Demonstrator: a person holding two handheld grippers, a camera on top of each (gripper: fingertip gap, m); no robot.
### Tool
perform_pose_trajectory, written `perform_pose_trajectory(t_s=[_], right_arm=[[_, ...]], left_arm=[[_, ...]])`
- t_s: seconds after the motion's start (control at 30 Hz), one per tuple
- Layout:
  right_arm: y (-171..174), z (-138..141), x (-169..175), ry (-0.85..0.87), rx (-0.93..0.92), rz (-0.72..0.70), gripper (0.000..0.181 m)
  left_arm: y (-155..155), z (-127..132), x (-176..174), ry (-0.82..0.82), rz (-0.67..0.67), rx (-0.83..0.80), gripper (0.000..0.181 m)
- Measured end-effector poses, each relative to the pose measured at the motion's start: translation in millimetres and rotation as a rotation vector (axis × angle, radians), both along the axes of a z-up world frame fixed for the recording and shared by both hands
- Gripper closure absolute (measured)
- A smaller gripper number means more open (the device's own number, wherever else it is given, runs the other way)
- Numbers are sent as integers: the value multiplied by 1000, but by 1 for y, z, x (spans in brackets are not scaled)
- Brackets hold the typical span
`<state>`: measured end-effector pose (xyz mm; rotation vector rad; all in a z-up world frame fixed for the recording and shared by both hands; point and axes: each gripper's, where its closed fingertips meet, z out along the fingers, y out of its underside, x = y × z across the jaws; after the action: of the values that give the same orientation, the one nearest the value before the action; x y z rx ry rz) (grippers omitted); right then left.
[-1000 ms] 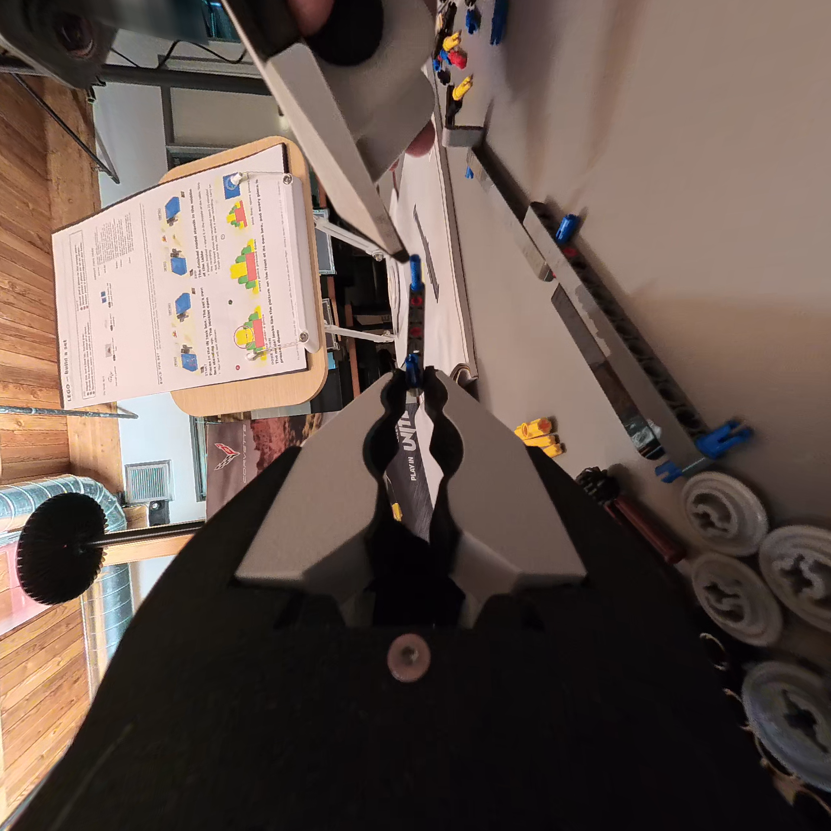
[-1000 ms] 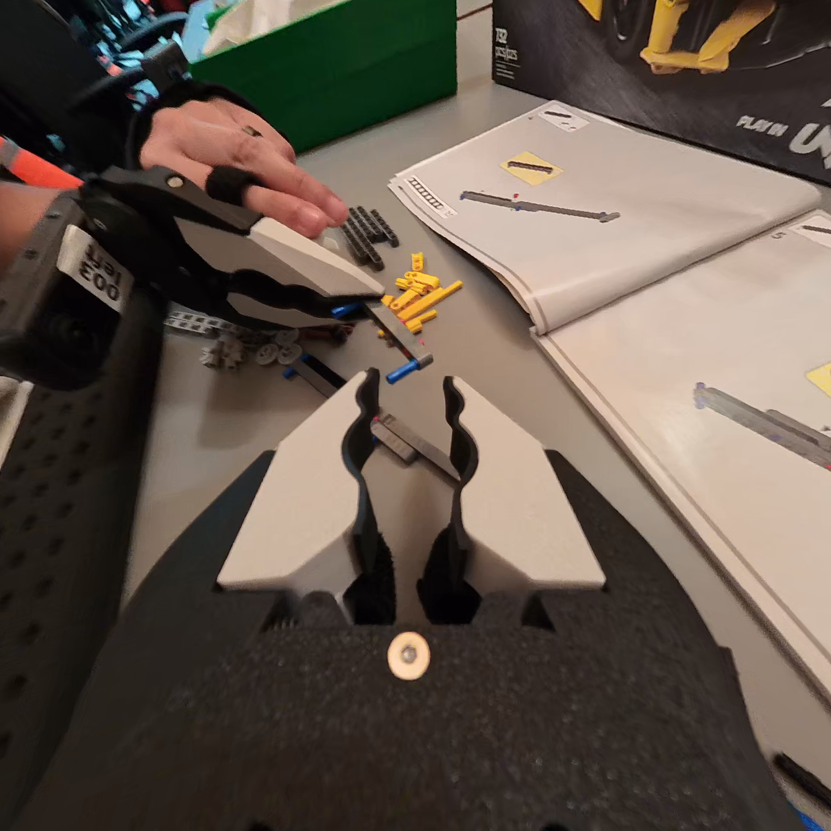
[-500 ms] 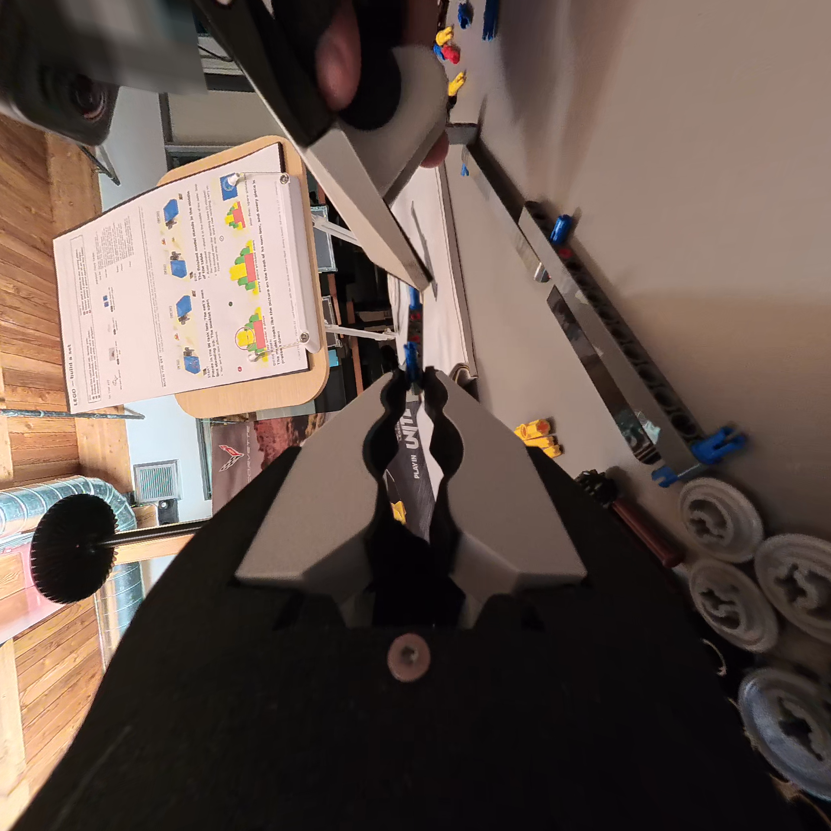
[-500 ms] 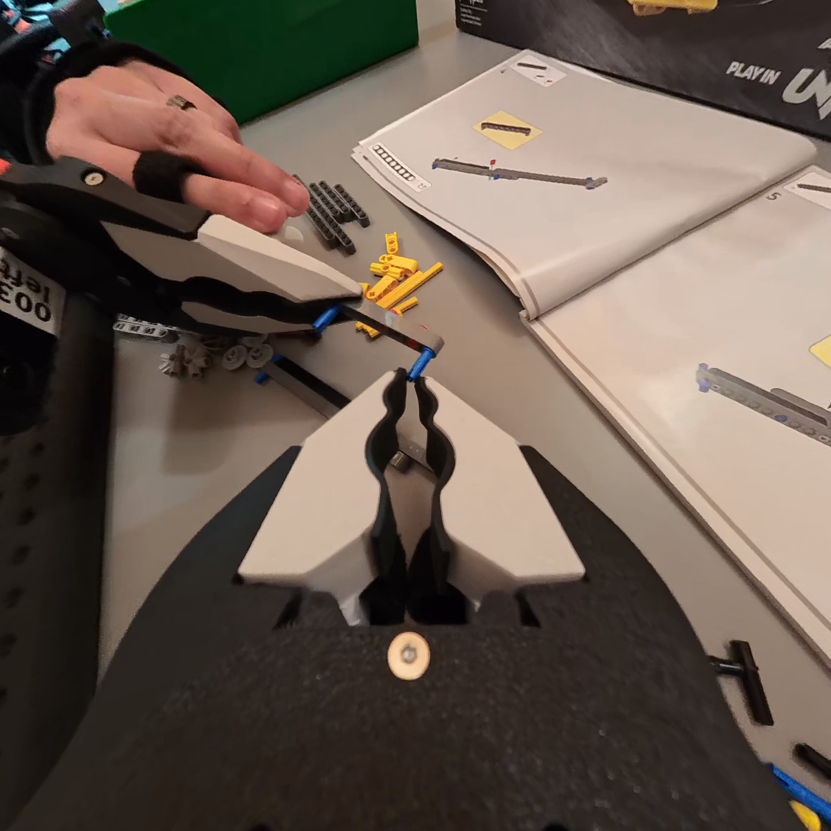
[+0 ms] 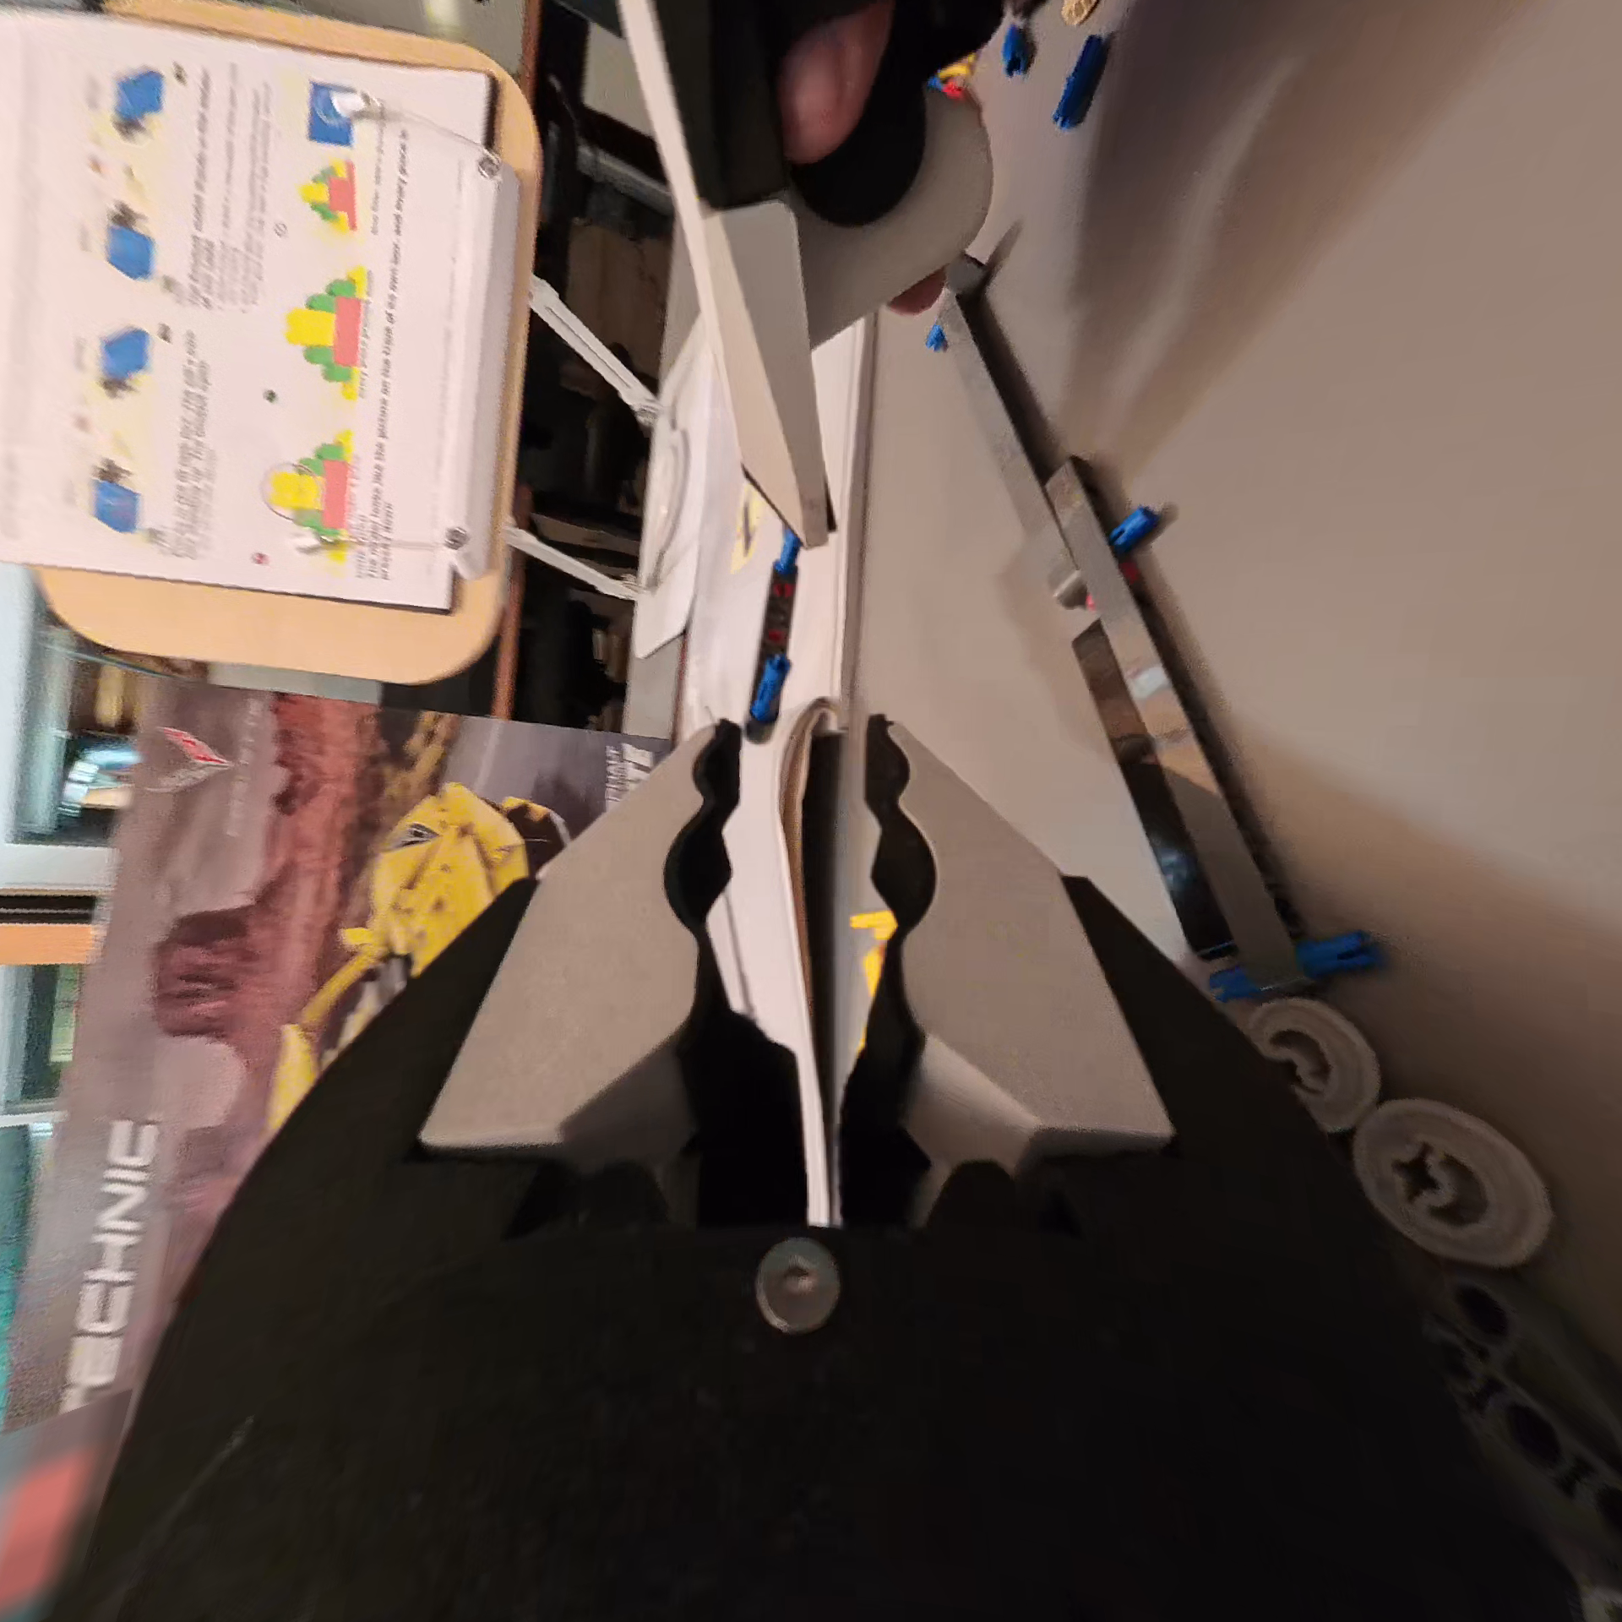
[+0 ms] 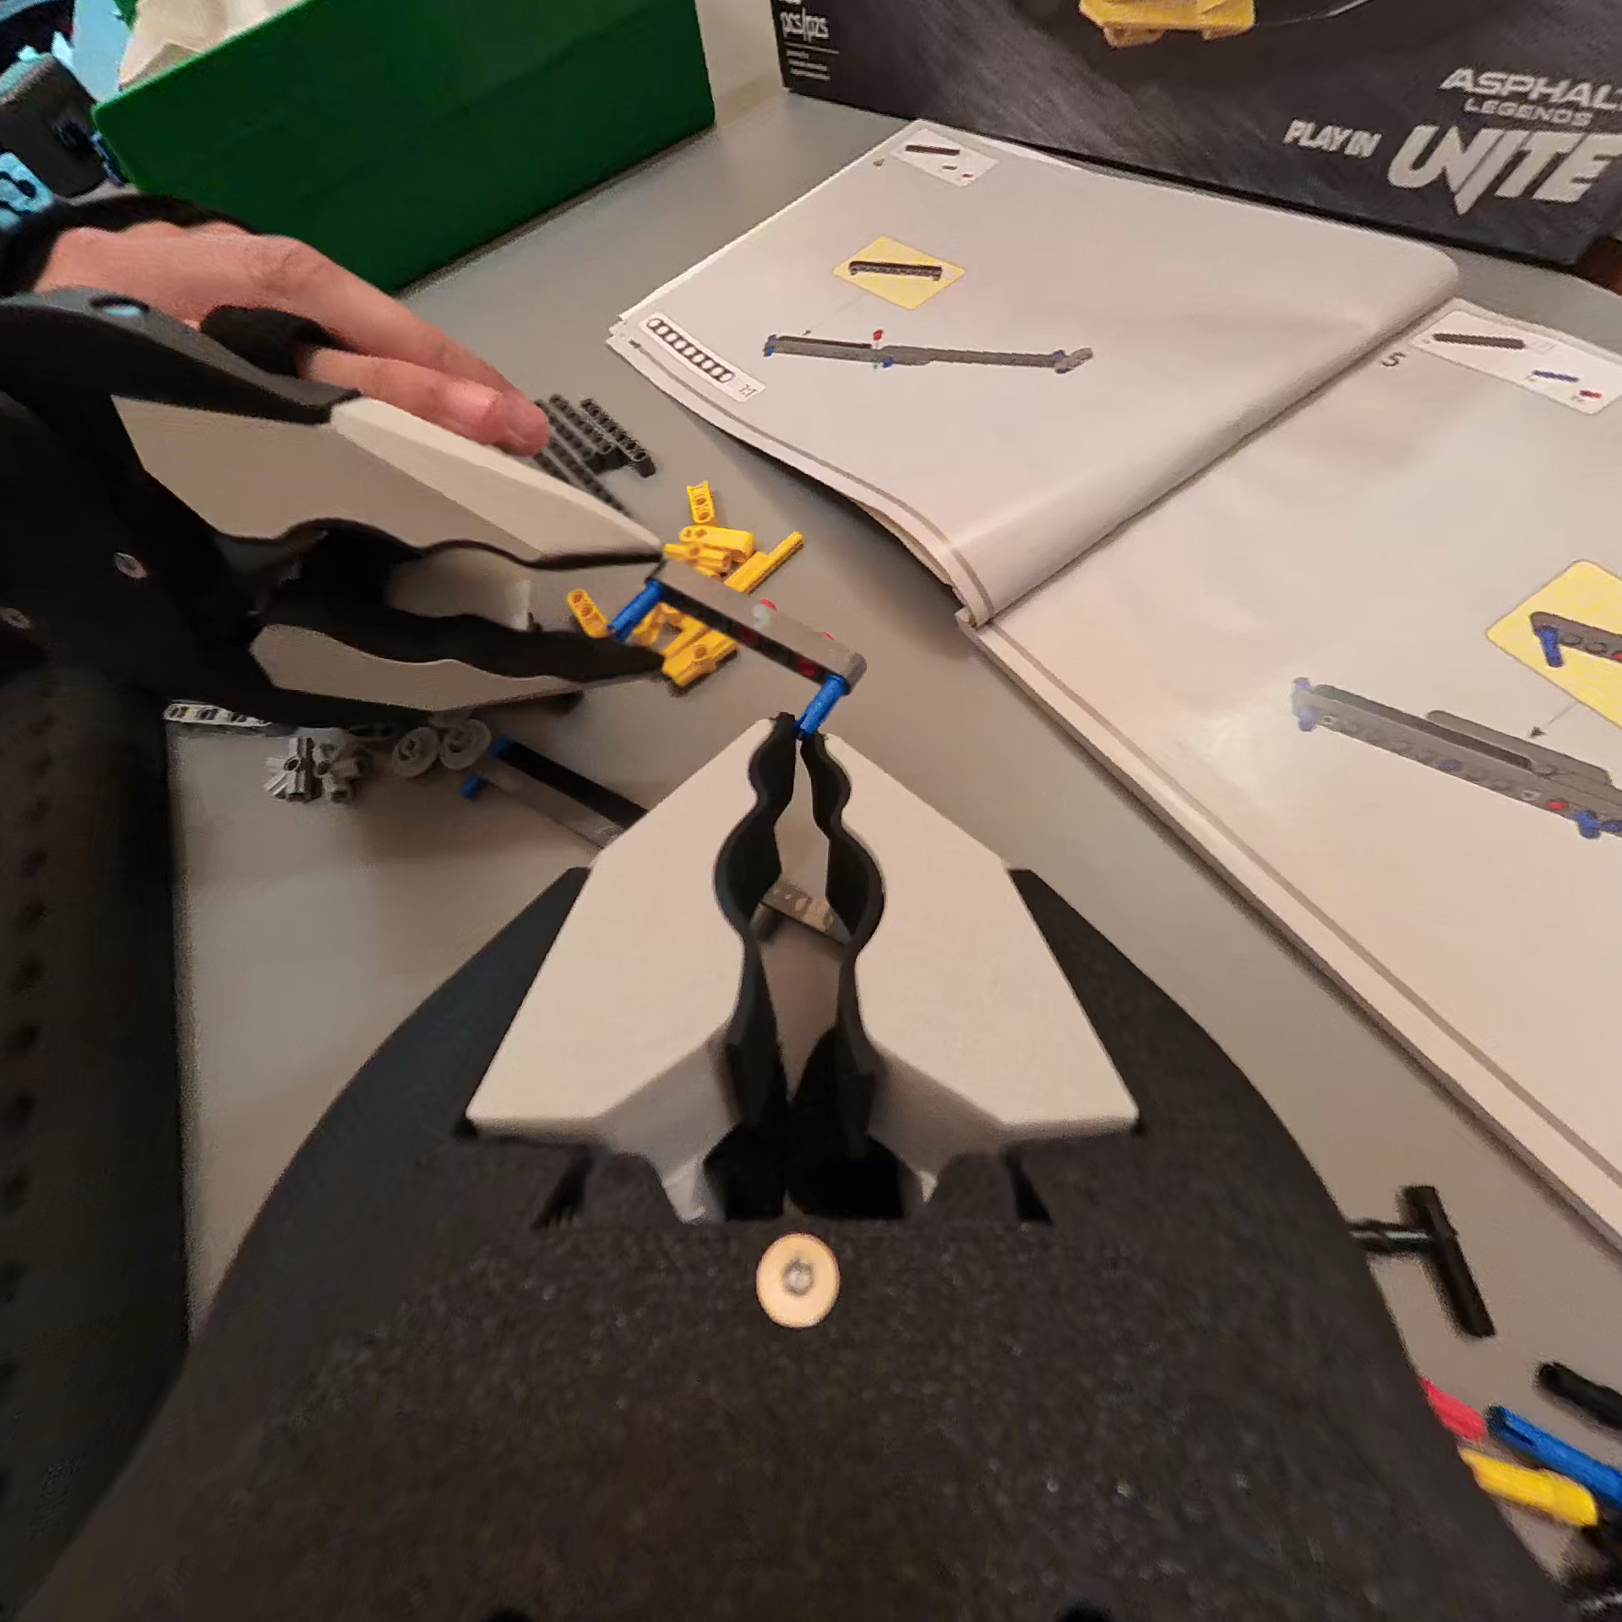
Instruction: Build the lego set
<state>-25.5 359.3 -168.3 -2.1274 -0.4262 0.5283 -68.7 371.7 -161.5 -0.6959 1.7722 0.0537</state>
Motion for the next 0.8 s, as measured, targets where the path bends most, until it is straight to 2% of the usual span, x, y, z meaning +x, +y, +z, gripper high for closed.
perform_pose_trajectory(t_s=[0.13,0.33,0.5,0.6,0.67,0.73,0.8], right_arm=[[1,-2,5,-9,0,-20,179],[3,-3,5,-45,25,-16,179],[6,1,8,-150,99,-21,178],[6,1,10,-217,128,-23,178],[6,1,8,-234,135,-17,178],[6,0,6,-278,147,-7,178],[5,-4,5,-338,154,7,178]], left_arm=[[-3,-1,-1,-10,-3,-183,148],[-6,12,-3,-85,-21,-523,150],[-10,27,4,-147,35,-972,143],[-2,21,4,-137,103,-988,145],[-1,17,4,-130,120,-982,155],[-2,18,5,-138,128,-1045,168],[-2,29,7,-167,110,-1155,167]])
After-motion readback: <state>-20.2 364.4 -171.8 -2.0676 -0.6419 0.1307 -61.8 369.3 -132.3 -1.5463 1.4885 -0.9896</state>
